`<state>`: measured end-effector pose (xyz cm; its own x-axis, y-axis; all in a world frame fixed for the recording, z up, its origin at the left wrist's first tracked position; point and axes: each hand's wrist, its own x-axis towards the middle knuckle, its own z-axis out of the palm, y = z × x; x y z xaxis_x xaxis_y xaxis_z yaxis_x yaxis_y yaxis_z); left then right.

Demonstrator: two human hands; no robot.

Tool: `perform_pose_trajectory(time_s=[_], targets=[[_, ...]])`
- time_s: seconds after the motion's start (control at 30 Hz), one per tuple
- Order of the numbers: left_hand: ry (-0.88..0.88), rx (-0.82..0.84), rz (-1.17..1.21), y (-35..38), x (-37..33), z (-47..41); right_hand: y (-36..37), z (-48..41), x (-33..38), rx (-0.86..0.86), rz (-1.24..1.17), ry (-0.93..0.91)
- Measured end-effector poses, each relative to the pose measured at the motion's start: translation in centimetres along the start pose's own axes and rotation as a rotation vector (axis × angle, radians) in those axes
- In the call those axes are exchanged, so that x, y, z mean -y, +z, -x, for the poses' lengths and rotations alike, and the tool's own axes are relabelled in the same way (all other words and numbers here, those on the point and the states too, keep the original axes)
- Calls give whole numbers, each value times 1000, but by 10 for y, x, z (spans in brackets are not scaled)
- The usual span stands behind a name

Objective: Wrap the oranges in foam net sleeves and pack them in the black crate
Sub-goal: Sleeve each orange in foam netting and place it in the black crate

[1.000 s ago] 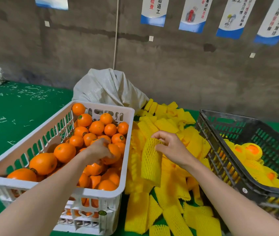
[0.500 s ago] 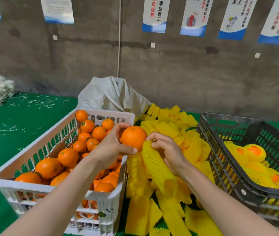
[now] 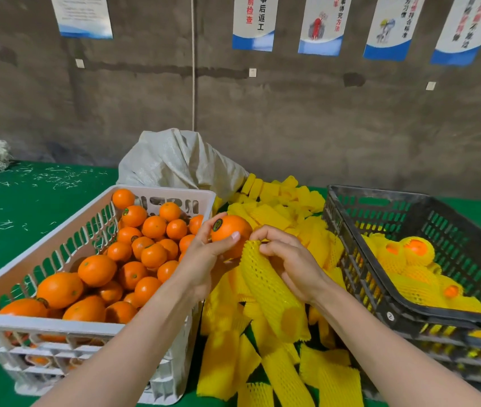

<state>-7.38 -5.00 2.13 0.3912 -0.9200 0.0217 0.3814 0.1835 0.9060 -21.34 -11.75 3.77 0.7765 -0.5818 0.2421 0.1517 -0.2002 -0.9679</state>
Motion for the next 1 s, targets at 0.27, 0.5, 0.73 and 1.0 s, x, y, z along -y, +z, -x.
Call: perform_pose_trajectory(time_s=[0.27,0.5,0.73,1.0], targets=[[-76,-108,73,24,20,-8,-5,7,3,54,125,37],[150,-195,-297,35,26,-7,-5,12,-6,-165,476,-117],[88,-180,-169,39,24,-4,-1,10,-18,-360,689,-356],[-60,110,-31,28,20,2,-14,1,-17,-430,404,-287]])
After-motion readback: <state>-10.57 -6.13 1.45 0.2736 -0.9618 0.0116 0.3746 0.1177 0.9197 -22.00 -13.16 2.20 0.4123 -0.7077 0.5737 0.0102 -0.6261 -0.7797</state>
